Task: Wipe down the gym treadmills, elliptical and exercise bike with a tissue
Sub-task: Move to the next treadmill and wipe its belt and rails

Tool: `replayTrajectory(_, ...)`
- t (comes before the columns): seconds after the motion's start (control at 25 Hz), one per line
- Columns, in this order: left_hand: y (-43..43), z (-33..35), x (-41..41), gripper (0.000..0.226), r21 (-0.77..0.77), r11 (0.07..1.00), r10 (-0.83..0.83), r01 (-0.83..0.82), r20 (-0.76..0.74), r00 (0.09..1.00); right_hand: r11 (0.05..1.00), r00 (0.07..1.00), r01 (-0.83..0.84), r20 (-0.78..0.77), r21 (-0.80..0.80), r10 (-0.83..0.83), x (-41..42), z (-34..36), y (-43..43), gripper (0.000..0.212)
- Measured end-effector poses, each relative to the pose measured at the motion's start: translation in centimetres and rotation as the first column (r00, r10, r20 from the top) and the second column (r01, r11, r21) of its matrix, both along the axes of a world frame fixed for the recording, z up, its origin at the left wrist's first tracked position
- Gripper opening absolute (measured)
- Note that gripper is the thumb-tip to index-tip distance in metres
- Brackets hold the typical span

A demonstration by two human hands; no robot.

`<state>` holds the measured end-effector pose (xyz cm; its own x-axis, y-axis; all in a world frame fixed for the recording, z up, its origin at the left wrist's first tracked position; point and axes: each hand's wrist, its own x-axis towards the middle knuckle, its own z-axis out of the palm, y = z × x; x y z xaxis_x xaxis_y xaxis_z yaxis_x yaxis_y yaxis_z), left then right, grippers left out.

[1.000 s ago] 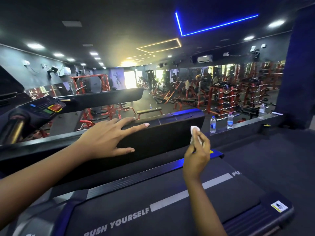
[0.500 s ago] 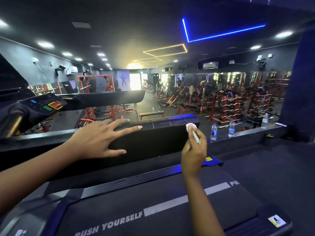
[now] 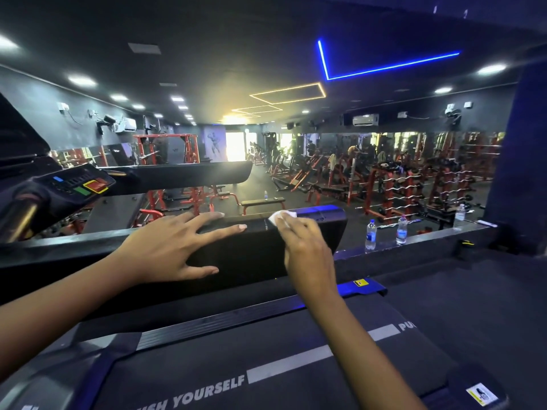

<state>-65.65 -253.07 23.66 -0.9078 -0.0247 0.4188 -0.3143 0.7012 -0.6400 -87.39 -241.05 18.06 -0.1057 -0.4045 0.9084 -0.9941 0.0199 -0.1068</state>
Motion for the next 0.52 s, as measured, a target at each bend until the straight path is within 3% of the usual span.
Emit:
replayTrajectory(0.24, 0.1, 0.0, -0.1, 0.074, -0.001, 1.0, -0.011, 0.011, -0.006, 1.0, 0.967, 0.955, 0.183, 0.202, 0.176, -0.217, -6.2, 3.0, 2.2, 0.048)
replayTrajectory(0.36, 0.1, 0.0, 0.0, 0.075, -0.001, 1.0, -0.002, 0.002, -0.006, 1.0, 0.991, 0.999, 0.004, 0.048, 0.13, -0.01, -1.8, 3.3, 1.4, 0.053)
replayTrajectory(0.44, 0.1, 0.0, -0.1, 0.075, -0.001, 1.0, -0.003, 0.003, -0.006, 1.0, 0.961, 0.985, -0.145, -0.057, 0.234, 0.162, 1.7, 3.4, 0.8, 0.048)
replayTrajectory(0.52, 0.1, -0.1, -0.1, 0.075, 0.002, 1.0, -0.002, 0.002, -0.004, 1.0, 0.922, 0.977, -0.179, -0.048, 0.343, 0.207, 2.5, 4.1, 0.6, 0.047)
